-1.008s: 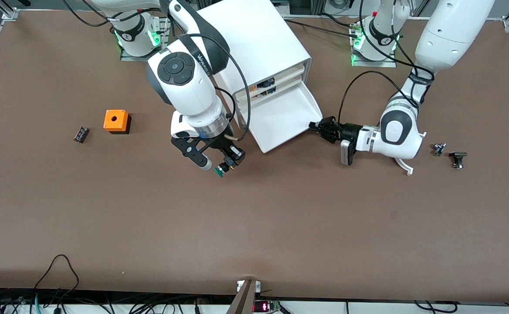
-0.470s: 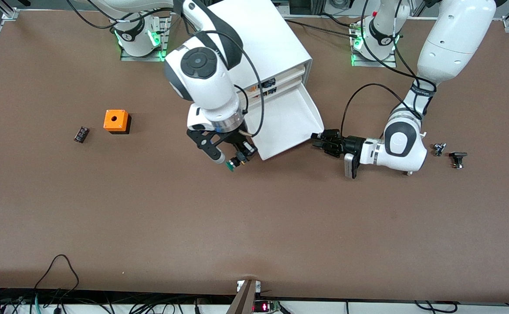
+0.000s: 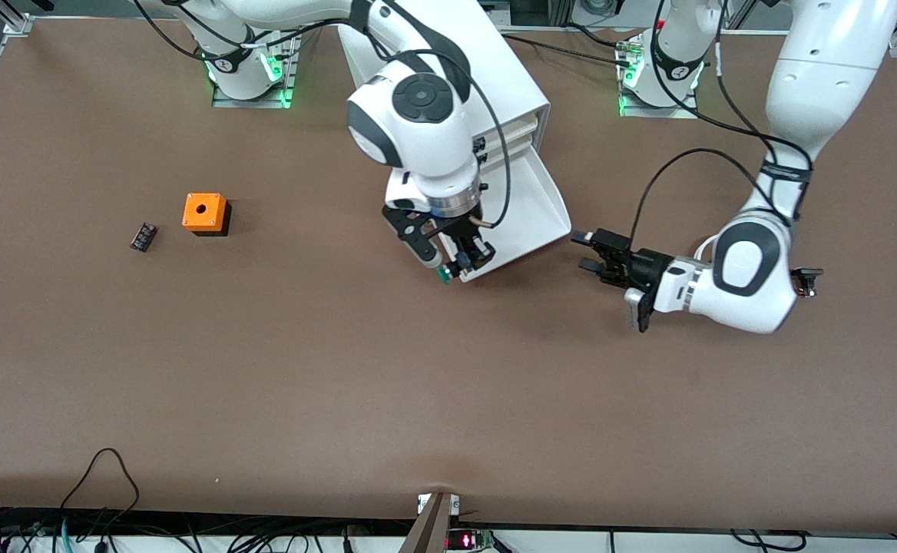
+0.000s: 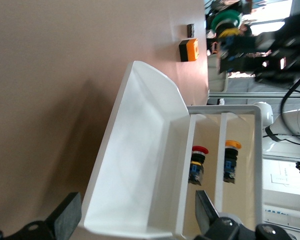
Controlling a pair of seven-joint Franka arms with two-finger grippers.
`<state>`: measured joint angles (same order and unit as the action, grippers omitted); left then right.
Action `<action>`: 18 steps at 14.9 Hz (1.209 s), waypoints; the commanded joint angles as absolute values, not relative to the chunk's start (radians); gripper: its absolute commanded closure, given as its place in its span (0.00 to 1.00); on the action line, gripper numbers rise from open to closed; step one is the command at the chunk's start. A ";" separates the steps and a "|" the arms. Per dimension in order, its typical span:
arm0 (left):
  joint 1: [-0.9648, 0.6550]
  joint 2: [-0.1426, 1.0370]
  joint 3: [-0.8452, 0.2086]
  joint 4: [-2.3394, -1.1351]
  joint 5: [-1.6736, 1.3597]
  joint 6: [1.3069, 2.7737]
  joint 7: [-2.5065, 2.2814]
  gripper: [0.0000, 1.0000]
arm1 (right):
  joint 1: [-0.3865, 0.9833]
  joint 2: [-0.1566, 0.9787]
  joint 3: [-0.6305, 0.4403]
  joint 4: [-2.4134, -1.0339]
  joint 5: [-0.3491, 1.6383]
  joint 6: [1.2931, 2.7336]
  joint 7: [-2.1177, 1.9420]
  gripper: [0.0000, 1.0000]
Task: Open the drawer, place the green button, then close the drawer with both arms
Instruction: 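Lower the green button into the open drawer while the left gripper withdraws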
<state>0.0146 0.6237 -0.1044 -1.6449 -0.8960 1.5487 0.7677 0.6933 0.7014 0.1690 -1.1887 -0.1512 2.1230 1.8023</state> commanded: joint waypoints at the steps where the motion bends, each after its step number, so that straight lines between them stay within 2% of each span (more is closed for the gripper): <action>1: 0.020 0.624 -0.101 -1.484 -0.786 1.410 0.580 0.00 | 0.768 0.758 0.137 -1.126 -0.193 2.109 1.932 1.00; 6: 0.026 0.621 -0.100 -1.225 -0.650 1.186 0.249 0.00 | 0.845 0.807 0.110 -1.124 -0.193 2.152 2.087 1.00; 9: 0.029 0.621 -0.092 -1.083 -0.583 1.123 0.083 0.00 | 0.859 0.844 0.109 -1.124 -0.193 2.218 2.155 1.00; 12: 0.029 0.621 -0.097 -0.964 -0.430 1.123 0.074 0.00 | 0.890 0.868 0.089 -1.124 -0.193 2.240 2.192 1.00; 18: -0.070 0.577 -0.101 -0.930 0.027 1.158 0.077 0.00 | 0.916 0.899 0.080 -1.124 -0.193 2.270 2.247 1.00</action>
